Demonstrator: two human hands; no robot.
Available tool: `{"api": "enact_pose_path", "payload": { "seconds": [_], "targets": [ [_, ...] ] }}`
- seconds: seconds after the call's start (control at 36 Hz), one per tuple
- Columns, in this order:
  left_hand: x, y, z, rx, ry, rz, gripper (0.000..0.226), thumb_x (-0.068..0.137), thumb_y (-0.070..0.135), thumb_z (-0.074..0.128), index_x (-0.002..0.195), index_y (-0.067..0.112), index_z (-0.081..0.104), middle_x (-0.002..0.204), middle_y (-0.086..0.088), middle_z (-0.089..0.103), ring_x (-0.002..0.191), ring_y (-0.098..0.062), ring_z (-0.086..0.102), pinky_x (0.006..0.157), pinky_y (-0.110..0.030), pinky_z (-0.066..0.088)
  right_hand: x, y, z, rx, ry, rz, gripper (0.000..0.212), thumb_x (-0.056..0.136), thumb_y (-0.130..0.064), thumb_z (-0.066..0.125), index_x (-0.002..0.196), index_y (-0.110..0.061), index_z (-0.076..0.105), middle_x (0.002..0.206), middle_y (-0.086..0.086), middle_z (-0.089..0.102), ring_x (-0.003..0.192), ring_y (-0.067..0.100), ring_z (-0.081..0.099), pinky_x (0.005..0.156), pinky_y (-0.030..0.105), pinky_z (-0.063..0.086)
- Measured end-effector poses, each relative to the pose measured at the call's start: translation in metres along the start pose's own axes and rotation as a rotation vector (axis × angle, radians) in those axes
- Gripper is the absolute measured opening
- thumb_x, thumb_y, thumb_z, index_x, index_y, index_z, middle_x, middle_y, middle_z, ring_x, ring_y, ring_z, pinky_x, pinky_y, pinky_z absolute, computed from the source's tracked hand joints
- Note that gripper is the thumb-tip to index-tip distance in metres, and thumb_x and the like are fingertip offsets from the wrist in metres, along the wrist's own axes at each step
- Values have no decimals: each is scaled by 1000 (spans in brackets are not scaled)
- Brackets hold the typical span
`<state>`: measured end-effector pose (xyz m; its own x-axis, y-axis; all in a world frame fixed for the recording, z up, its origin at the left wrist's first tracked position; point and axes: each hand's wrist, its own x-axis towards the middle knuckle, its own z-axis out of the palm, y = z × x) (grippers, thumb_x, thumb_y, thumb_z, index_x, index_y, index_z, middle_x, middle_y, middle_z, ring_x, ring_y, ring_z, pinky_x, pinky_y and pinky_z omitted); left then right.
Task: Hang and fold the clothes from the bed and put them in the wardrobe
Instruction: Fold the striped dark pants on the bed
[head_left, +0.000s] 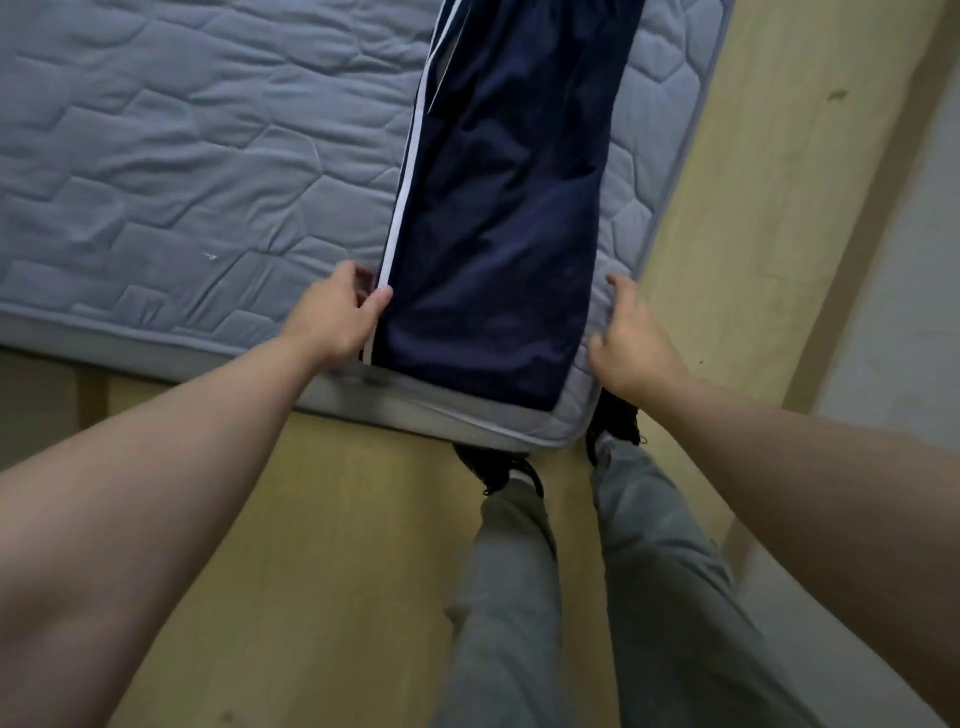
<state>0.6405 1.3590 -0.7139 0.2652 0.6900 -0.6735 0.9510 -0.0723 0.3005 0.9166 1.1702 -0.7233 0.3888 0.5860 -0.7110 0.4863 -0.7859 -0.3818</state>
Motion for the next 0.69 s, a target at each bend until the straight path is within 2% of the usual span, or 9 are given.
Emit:
{"api": "enact_pose_path", "payload": {
  "seconds": [0.08, 0.14, 0.22, 0.28, 0.39, 0.47, 0.53, 0.61, 0.69],
  "targets": [
    [18, -7, -8, 298, 175, 328, 51, 96, 26, 58, 141, 8, 44, 138, -21, 52, 116, -44, 55, 92, -54, 47, 8, 8, 1, -416, 262, -355, 79, 84, -19, 60, 155, -17, 26, 154, 19, 32, 132, 41, 41, 105, 50, 37],
    [29, -11, -11, 520, 260, 655, 54, 94, 13, 55, 146, 5, 43, 148, -21, 45, 125, -44, 52, 98, -53, 44, 18, 7, 6, -573, 334, -582, 76, 85, -17, 64, 155, -15, 33, 158, 21, 31, 142, 38, 34, 112, 53, 27],
    [42, -19, -12, 900, 247, 1066, 54, 101, 9, 29, 154, 13, 34, 159, -11, 35, 142, -35, 40, 114, -51, 32, 32, 12, 15, -740, 458, -823, 72, 87, -16, 66, 153, -18, 39, 157, 17, 36, 144, 38, 36, 115, 64, 23],
    [50, -23, -13, 1048, 188, 1175, 57, 102, 8, 17, 158, 14, 24, 163, -8, 27, 148, -33, 31, 120, -53, 23, 39, 17, 18, -766, 533, -880, 71, 87, -16, 66, 153, -20, 40, 157, 14, 38, 145, 37, 35, 112, 70, 22],
    [58, -25, -10, 1151, 68, 1193, 65, 96, 5, 19, 160, 13, 12, 166, -9, 16, 152, -33, 16, 123, -55, 11, 46, 25, 21, -751, 585, -1006, 57, 91, -16, 59, 147, -20, 49, 157, 10, 40, 148, 36, 31, 110, 74, 20],
    [60, -20, -7, 1165, -22, 1153, 74, 90, 4, 29, 161, 16, 10, 167, -9, 12, 153, -34, 13, 123, -56, 10, 44, 29, 24, -766, 485, -1103, 47, 93, -15, 54, 140, -20, 56, 156, 10, 42, 147, 39, 31, 108, 76, 20],
    [59, -16, -7, 1184, -80, 1124, 74, 92, 12, 26, 160, 19, 0, 167, -9, 2, 153, -36, 6, 123, -56, 6, 38, 28, 28, -809, 360, -1166, 40, 94, -16, 53, 133, -21, 60, 153, 10, 46, 145, 45, 31, 106, 78, 18],
    [54, -4, -11, 1224, -222, 1083, 74, 96, 20, 25, 157, 26, -16, 165, -6, -18, 153, -34, -11, 123, -54, -5, 21, 18, 23, -835, 222, -1108, 36, 89, -19, 65, 125, -22, 65, 146, 10, 54, 143, 46, 35, 106, 78, 21],
    [43, 17, -34, 1045, -381, 954, 70, 100, 18, 36, 160, 29, 0, 168, -1, -3, 155, -24, -4, 125, -39, -5, 2, -4, 3, -679, 166, -986, 37, 84, -17, 72, 121, -19, 70, 137, 10, 62, 137, 41, 47, 108, 73, 29]
  ]
}}
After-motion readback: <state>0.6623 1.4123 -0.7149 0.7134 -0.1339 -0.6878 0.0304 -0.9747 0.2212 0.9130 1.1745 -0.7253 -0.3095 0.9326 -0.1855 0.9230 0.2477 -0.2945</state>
